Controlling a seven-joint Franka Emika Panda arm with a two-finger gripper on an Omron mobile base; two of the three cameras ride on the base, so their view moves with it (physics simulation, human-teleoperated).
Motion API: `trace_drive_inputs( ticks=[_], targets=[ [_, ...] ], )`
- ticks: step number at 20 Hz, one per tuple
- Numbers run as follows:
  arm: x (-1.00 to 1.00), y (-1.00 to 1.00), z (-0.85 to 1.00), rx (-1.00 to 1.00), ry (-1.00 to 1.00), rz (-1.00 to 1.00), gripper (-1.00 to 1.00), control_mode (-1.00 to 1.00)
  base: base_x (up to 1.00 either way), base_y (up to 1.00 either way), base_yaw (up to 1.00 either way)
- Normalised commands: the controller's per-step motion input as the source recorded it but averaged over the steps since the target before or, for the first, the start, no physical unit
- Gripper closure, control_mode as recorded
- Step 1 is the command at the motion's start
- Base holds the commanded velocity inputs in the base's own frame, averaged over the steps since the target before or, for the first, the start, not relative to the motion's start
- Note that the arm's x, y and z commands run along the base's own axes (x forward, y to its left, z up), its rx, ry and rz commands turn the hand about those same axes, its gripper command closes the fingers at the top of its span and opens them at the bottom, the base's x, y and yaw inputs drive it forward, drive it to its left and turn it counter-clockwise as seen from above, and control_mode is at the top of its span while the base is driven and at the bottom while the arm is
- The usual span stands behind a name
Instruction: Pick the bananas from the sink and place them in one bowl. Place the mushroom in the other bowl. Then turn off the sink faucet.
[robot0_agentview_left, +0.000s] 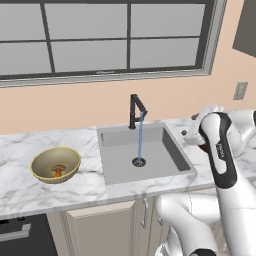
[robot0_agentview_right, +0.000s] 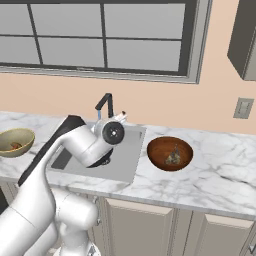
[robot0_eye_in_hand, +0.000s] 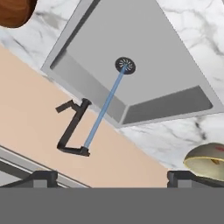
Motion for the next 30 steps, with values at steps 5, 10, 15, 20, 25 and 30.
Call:
trace_drive_inputs(
  ticks=[5,10,15,20,25,30],
  targets=[
    [0.25,-0.03,0.00,0.21,0.01,0.00,-1.00,-1.00,0.00,0.00,0.00],
    [0.22,0.10,0.00,0.10,0.00,-0.03,-1.00,-1.00,0.00,0.00,0.00],
    [0.21,0.06,-0.02,0.06,0.00,-0.07,-1.00,-1.00,0.00,0.00,0.00],
    [0.22,0.01,-0.03,0.09,0.00,-0.09,-1.00,-1.00,0.00,0.00,0.00],
    [0.30,0.00,-0.01,0.09,0.02,-0.02,-1.00,-1.00,0.00,0.00,0.00],
    [0.26,0.00,0.00,0.03,0.07,0.00,-1.00,-1.00,0.00,0.00,0.00]
  ],
)
